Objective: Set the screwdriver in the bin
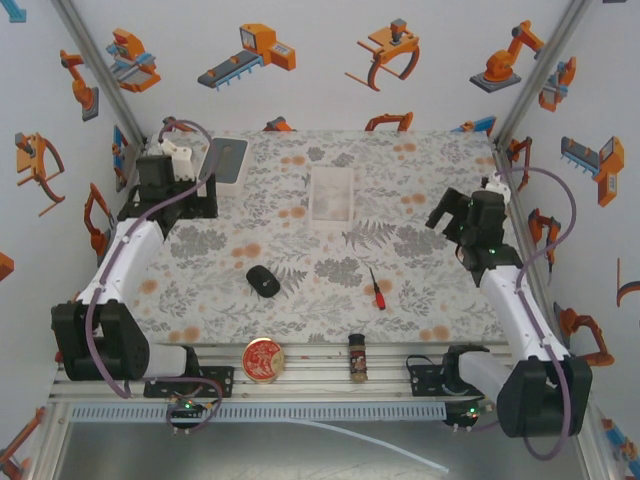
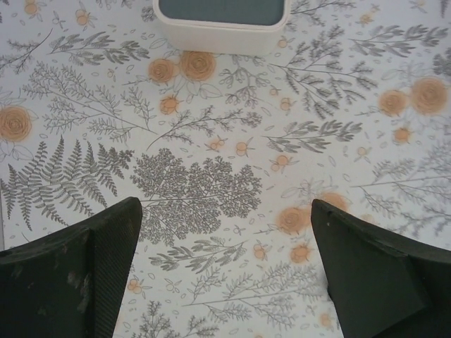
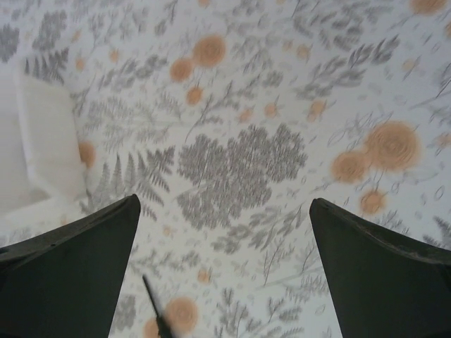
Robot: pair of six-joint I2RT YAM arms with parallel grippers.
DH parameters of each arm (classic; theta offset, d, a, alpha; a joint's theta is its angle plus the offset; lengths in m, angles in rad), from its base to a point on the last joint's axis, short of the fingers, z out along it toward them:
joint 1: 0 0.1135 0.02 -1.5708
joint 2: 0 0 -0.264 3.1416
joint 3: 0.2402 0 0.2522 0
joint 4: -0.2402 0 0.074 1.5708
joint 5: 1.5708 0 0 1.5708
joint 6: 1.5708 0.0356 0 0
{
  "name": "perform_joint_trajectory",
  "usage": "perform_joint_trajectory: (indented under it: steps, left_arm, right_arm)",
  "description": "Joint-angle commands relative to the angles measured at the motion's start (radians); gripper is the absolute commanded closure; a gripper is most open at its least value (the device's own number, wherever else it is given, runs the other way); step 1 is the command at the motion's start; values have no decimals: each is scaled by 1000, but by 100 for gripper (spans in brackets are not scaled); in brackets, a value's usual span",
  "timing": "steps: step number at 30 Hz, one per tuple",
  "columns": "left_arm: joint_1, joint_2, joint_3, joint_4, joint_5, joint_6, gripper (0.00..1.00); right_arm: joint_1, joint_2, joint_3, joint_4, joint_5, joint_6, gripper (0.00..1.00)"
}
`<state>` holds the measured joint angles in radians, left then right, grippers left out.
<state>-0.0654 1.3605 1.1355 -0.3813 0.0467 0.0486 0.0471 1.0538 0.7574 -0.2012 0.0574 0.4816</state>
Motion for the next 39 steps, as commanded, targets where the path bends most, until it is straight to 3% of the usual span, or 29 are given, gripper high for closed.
perform_joint_trajectory:
  steps: [1,6,13,16,27,33,39]
  left_arm:
    - [-12,-3,99,-293,86,58,3]
    - [-19,17,193,-398,95,71,3]
    - [-20,24,221,-430,141,40,3]
    - [-20,24,228,-447,156,34,3]
    - [-21,-5,221,-460,174,35,3]
    - [-23,-12,221,-471,199,28,3]
    - [-25,-19,228,-479,200,29,3]
  right_arm:
    - [110,7,26,-216,-66,34,8]
    - [364,70,84,-436,90,96,16]
    - [581,133,36,-464,138,222,21]
    - [623,177,15,-428,96,248,31]
    - [696,302,0,-369,132,294,41]
    - [697,368,24,-362,166,298,52]
    - [698,401,33,-347,161,290,53]
